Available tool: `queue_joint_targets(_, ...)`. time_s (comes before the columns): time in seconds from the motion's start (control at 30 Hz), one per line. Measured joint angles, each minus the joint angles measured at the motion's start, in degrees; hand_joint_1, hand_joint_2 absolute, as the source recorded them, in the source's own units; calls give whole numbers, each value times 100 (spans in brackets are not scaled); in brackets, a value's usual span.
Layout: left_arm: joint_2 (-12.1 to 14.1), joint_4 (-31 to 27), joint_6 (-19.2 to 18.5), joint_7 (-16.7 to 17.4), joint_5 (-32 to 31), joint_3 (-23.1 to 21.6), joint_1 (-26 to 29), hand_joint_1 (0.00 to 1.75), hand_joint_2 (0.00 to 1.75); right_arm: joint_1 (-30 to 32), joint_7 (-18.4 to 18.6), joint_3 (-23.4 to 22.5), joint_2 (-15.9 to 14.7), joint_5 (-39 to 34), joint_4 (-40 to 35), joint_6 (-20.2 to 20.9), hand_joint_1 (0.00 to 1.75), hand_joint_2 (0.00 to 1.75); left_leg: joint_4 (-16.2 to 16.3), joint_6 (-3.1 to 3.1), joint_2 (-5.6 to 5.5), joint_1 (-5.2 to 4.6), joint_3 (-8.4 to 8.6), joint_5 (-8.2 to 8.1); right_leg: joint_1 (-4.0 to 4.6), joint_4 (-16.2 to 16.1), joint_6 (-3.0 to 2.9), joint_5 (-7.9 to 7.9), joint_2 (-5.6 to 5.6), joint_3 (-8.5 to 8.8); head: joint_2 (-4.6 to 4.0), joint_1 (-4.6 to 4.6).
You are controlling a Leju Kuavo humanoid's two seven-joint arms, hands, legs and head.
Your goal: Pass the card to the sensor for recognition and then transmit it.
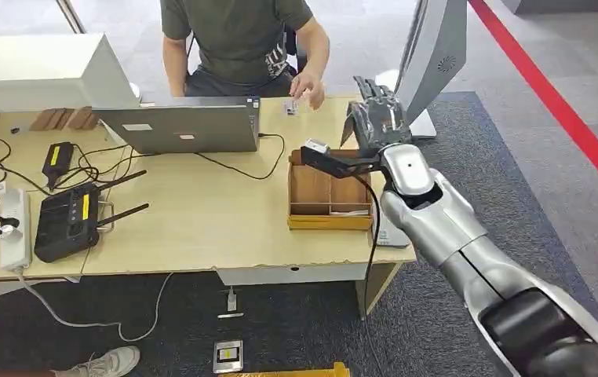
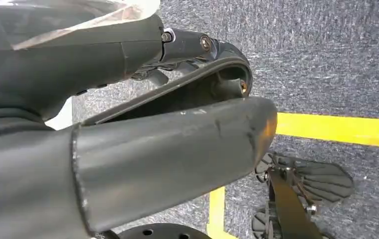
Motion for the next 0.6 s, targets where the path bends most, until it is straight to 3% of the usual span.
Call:
queue_joint_targets(0.17,-4,0,-11,22,-13,-42,-5,0,0,-201,280,85,-9,581,127,382,175,175,0,0,0,0,0,0,0,0,0,0,0,0,0,0)
queue_joint_targets(0.6,-9,0,11,90,61,-85,-9,0,0,-362,347,225,39,767,402,461,175,175,0,0,1,0,0,0,0,0,0,0,0,0,0,0)
